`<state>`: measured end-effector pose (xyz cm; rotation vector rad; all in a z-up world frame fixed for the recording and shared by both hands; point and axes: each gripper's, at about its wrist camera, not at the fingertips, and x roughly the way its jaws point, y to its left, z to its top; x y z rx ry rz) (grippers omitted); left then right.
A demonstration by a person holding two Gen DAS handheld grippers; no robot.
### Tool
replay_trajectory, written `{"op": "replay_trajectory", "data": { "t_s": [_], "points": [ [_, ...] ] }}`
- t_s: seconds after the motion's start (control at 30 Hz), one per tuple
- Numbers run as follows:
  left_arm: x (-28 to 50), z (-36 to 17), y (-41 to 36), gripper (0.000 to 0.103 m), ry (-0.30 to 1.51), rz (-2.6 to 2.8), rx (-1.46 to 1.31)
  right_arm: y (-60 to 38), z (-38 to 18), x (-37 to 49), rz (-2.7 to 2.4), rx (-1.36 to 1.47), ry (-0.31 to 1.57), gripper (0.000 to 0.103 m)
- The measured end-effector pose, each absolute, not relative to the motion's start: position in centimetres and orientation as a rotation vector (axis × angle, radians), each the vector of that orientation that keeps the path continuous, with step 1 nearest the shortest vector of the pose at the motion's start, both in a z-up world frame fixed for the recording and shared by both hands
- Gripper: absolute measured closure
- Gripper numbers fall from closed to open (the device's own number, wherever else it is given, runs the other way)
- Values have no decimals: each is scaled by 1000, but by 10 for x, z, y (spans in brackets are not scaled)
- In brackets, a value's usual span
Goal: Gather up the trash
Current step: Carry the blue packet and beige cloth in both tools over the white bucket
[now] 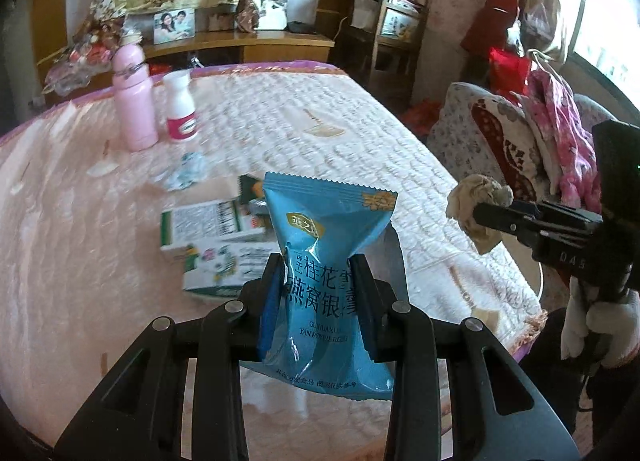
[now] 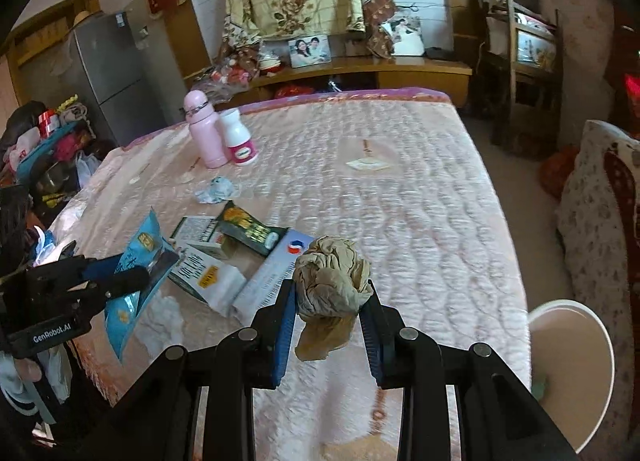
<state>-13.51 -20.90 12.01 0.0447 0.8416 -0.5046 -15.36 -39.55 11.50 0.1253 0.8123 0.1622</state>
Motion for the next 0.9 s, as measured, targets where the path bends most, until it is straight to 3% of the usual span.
{"op": "replay_trajectory", "data": {
  "t_s": [0.9],
  "points": [
    [-147,126,-369,71,795,-685,215,-525,111,-219,-75,175,844,73]
  ]
}}
